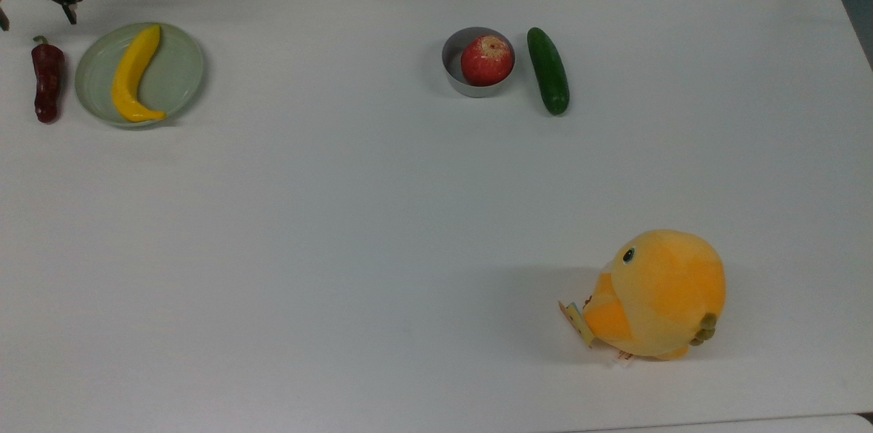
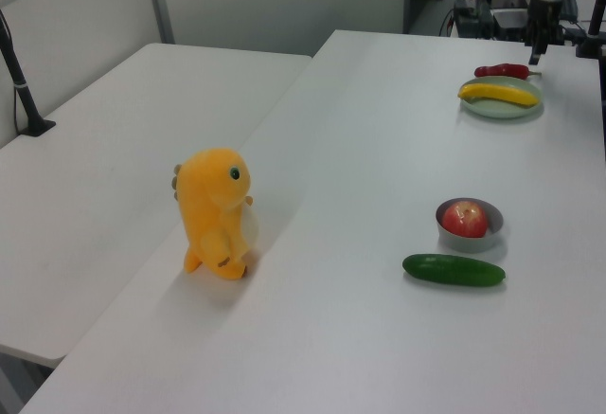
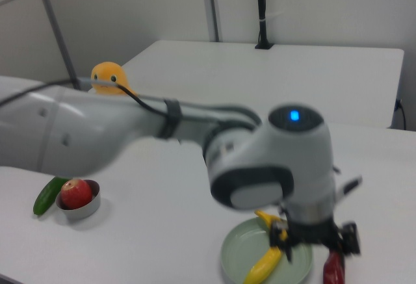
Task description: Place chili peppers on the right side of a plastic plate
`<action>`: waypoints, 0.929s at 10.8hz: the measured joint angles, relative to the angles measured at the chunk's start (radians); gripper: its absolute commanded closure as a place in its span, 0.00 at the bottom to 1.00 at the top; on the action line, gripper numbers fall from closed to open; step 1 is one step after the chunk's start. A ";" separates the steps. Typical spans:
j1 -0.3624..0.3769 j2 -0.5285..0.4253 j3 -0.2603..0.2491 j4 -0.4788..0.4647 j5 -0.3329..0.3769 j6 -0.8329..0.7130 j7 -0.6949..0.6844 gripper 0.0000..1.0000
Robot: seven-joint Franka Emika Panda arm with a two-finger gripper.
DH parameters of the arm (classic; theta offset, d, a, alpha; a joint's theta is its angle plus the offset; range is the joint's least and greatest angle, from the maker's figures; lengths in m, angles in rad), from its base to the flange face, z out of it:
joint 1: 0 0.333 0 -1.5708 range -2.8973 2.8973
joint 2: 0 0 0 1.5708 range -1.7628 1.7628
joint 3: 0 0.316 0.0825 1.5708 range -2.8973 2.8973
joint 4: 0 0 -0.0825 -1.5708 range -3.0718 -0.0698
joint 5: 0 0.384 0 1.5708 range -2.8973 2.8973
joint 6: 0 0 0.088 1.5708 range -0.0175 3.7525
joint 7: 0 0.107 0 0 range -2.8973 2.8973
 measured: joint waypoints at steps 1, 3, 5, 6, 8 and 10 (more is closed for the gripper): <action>0.014 -0.049 0.001 0.027 0.003 -0.089 0.064 0.00; 0.067 -0.168 0.004 0.106 0.004 -0.330 0.275 0.00; 0.133 -0.283 0.020 0.181 0.004 -0.548 0.505 0.00; 0.157 -0.327 0.046 0.207 0.002 -0.635 0.627 0.00; 0.190 -0.395 0.129 0.236 0.001 -0.755 0.844 0.00; 0.223 -0.437 0.241 0.242 0.001 -0.790 1.029 0.00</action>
